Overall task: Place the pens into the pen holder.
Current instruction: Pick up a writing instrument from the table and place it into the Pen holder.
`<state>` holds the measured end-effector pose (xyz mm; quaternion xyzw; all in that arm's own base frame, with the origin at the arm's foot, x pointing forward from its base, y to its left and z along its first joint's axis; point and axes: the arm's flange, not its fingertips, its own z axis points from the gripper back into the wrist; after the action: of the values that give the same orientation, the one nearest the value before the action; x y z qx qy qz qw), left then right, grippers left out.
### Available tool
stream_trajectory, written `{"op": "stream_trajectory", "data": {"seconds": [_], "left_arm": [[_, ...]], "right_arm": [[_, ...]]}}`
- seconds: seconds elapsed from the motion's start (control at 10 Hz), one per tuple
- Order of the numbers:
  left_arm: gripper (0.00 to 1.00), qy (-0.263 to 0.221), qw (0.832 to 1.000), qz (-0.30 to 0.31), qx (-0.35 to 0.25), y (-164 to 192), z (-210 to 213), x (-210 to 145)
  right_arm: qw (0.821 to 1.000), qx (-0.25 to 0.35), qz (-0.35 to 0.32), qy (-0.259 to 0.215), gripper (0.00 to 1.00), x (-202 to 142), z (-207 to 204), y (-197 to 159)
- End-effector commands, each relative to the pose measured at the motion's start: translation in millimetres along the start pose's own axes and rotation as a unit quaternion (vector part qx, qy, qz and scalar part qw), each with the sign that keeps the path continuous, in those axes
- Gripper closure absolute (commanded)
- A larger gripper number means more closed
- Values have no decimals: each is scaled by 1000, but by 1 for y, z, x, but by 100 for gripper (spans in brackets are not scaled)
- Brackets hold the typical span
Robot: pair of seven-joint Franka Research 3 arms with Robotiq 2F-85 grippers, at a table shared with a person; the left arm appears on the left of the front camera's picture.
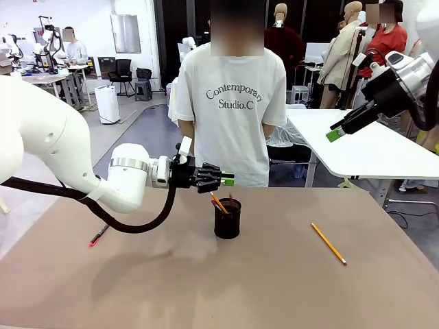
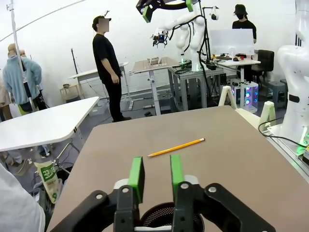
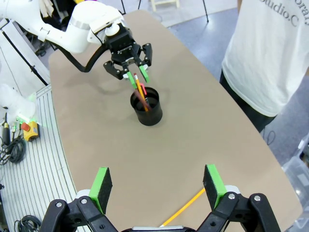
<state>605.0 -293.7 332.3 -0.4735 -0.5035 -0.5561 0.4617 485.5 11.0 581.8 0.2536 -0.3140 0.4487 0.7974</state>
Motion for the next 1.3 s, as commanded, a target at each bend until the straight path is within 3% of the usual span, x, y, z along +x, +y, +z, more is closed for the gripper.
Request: {"op": "stream_trajectory", "data": {"seconds": [0.0,0.1,0.2,1.2], "left_arm": [[23,-16,1000,-7,7,-3,5,2],[3,-17,1000,-8,9,-4,6,3],[0,-17,1000,-9,11,-5,9,6],[0,-8,1000,-11,10,2,10,19]], "right_arm": [[1000,4,-1,-7,0,2,1,0],[1000,4,-1,-7,0,2,1,0],[1000,4,-1,-7,0,2,1,0],[1000,4,-1,-7,0,2,1,0]]}}
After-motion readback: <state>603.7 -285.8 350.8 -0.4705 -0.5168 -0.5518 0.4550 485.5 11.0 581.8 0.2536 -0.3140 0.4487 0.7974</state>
